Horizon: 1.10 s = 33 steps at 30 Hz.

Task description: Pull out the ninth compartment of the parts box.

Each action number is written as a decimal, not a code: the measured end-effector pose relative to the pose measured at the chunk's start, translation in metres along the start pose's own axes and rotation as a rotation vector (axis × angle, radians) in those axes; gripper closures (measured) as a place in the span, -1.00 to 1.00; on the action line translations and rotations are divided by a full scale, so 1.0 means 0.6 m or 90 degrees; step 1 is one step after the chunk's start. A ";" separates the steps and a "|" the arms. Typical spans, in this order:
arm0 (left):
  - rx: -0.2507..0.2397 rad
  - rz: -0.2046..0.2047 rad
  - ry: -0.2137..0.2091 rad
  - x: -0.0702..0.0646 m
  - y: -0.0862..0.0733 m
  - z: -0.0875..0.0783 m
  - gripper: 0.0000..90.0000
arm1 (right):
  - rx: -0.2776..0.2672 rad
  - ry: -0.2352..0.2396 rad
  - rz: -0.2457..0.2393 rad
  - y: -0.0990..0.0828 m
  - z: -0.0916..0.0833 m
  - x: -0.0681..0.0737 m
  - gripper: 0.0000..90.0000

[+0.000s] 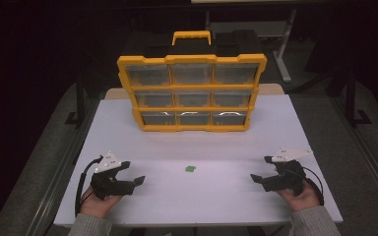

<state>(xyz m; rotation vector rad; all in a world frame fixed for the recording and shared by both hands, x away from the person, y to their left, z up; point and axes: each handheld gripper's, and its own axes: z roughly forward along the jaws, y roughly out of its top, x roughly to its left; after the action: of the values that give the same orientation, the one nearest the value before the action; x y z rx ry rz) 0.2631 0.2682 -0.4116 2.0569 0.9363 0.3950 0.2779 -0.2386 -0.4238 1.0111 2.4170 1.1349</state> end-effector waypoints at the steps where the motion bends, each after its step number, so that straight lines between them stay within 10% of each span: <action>1: 0.004 0.014 0.000 0.002 0.001 0.000 -0.51 | -0.001 0.002 -0.003 0.000 0.000 -0.001 -0.64; 28: -0.017 -0.003 -0.030 -0.026 0.007 0.000 -0.48 | -0.006 -0.014 0.003 0.007 0.001 -0.008 -0.64; 33: -0.033 -0.027 -0.081 -0.030 0.023 0.014 -0.43 | -0.011 -0.013 0.003 0.009 -0.004 -0.007 -0.65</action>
<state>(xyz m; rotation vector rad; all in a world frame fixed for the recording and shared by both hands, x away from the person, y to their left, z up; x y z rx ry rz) 0.2624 0.2451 -0.4046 1.9870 0.8830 0.2602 0.2823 -0.2402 -0.4183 1.0185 2.3856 1.1389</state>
